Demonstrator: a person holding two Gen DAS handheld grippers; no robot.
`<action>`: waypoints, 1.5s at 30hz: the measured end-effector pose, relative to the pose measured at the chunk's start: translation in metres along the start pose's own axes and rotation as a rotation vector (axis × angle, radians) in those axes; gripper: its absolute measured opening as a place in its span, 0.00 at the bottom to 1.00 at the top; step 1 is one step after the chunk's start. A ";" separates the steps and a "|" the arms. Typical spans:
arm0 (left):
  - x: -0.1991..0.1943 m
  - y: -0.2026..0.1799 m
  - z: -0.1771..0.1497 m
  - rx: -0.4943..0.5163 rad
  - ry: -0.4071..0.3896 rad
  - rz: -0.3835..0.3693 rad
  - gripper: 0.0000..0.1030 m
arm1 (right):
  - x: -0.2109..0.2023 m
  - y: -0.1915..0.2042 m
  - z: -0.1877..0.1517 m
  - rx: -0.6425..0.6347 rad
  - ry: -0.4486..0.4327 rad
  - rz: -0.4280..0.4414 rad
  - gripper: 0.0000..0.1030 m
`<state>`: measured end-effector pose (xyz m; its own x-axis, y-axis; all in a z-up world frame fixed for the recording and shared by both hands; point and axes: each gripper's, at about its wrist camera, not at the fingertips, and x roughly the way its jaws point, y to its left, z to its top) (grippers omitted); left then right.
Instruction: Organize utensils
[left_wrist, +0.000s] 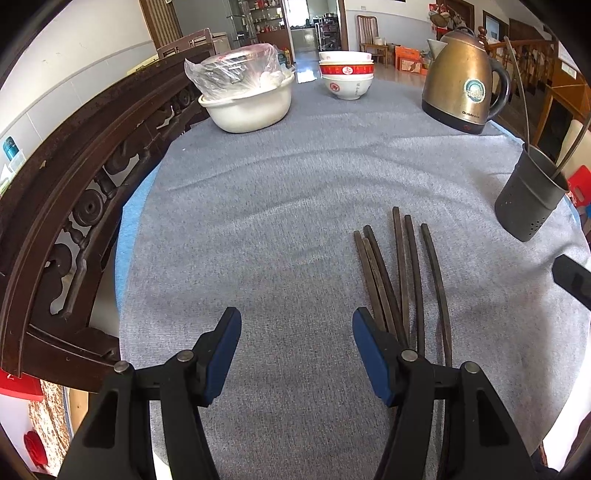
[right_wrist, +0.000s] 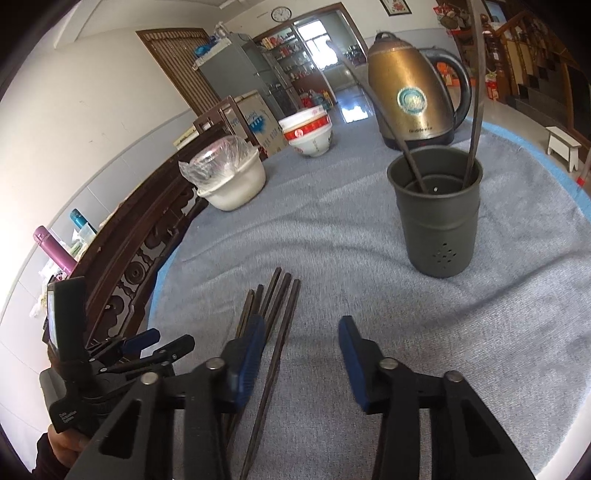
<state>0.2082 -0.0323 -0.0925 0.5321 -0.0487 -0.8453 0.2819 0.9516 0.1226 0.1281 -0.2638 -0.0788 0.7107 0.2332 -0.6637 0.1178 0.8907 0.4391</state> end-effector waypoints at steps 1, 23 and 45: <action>0.002 0.001 0.000 -0.002 0.008 -0.007 0.62 | 0.003 -0.001 0.000 0.001 0.008 -0.001 0.39; 0.055 0.020 0.037 -0.122 0.192 -0.265 0.62 | 0.124 0.018 0.016 -0.015 0.308 -0.058 0.21; 0.082 0.014 0.036 -0.081 0.247 -0.310 0.62 | 0.116 -0.014 0.024 -0.028 0.274 -0.132 0.16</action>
<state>0.2845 -0.0339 -0.1416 0.2213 -0.2726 -0.9363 0.3297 0.9245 -0.1912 0.2255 -0.2588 -0.1479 0.4768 0.2080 -0.8541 0.1746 0.9298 0.3239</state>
